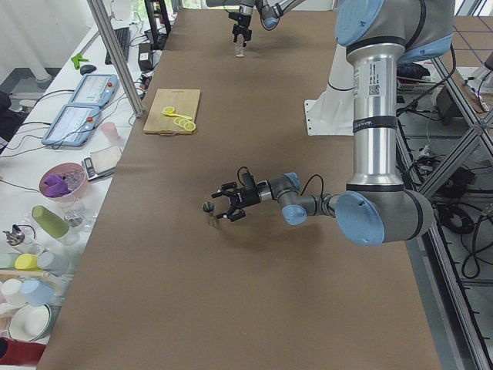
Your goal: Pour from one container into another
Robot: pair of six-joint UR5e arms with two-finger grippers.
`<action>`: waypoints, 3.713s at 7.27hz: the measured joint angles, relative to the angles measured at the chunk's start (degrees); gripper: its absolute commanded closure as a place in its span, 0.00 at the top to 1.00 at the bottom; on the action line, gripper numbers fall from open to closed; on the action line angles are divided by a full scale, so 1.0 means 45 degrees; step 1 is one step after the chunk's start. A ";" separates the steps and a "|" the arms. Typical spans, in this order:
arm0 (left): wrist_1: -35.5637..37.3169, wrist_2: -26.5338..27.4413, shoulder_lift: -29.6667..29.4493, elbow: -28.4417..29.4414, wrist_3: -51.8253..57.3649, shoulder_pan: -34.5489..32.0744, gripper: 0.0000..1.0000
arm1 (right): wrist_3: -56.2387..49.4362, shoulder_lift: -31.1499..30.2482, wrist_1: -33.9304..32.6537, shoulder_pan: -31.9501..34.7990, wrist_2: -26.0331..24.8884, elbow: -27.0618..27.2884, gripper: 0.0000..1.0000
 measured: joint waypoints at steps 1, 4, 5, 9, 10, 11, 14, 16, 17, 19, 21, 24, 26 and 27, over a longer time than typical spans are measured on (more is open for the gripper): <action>-0.0001 0.0000 -0.0001 0.0155 -0.0118 0.0017 0.96 | 0.0052 0.0015 0.0255 -0.0187 -0.0170 -0.0037 1.00; 0.0089 -0.0032 -0.0028 0.0284 -0.0242 0.0066 0.96 | -0.0028 0.0038 0.0999 -0.0460 -0.0565 -0.0520 1.00; 0.0108 -0.0055 -0.0045 0.0302 -0.0239 0.0094 0.96 | -0.0047 0.0202 0.1503 -0.0478 -0.0568 -0.1102 1.00; 0.0276 -0.0290 -0.0223 0.0469 -0.0289 0.0096 0.96 | 0.0035 0.0590 0.2925 -0.0490 -0.0582 -0.1821 1.00; 0.0295 -0.0462 -0.0268 0.0501 -0.0304 -0.0008 0.96 | 0.0002 0.0571 0.3407 -0.0491 -0.0621 -0.1948 1.00; 0.0321 -0.0570 -0.0316 0.0540 -0.0315 -0.0153 0.97 | 0.0022 0.0556 0.3787 -0.0491 -0.0740 -0.2078 1.00; 0.0382 -0.0795 -0.0663 0.0893 -0.0366 -0.0519 0.89 | 0.0118 0.0519 0.4509 -0.0650 -0.1691 -0.2297 1.00; 0.0385 -0.0814 -0.0787 0.0995 -0.0421 -0.0558 0.63 | 0.0548 0.0563 0.4970 -0.1065 -0.2199 -0.2440 1.00; 0.0385 -0.0815 -0.0832 0.1002 -0.0427 -0.0570 0.58 | 0.0888 0.0593 0.5125 -0.1228 -0.2305 -0.2452 1.00; 0.0385 -0.0816 -0.0912 0.1008 -0.0430 -0.0589 0.46 | 0.1150 0.0601 0.5445 -0.1385 -0.2463 -0.2616 0.96; 0.0385 -0.0816 -0.0930 0.1022 -0.0431 -0.0601 0.44 | 0.1135 0.0610 0.5868 -0.1419 -0.2508 -0.2997 0.90; 0.0386 -0.0816 -0.0947 0.1155 -0.0436 -0.0605 0.38 | 0.1133 0.0674 0.6053 -0.1443 -0.2524 -0.3171 0.82; 0.0385 -0.0816 -0.0959 0.1213 -0.0474 -0.0612 0.31 | 0.1068 0.0687 0.6061 -0.1447 -0.2512 -0.3179 0.75; 0.0385 -0.0816 -0.0967 0.1218 -0.0484 -0.0615 0.28 | 0.1039 0.0689 0.6061 -0.1447 -0.2503 -0.3185 0.70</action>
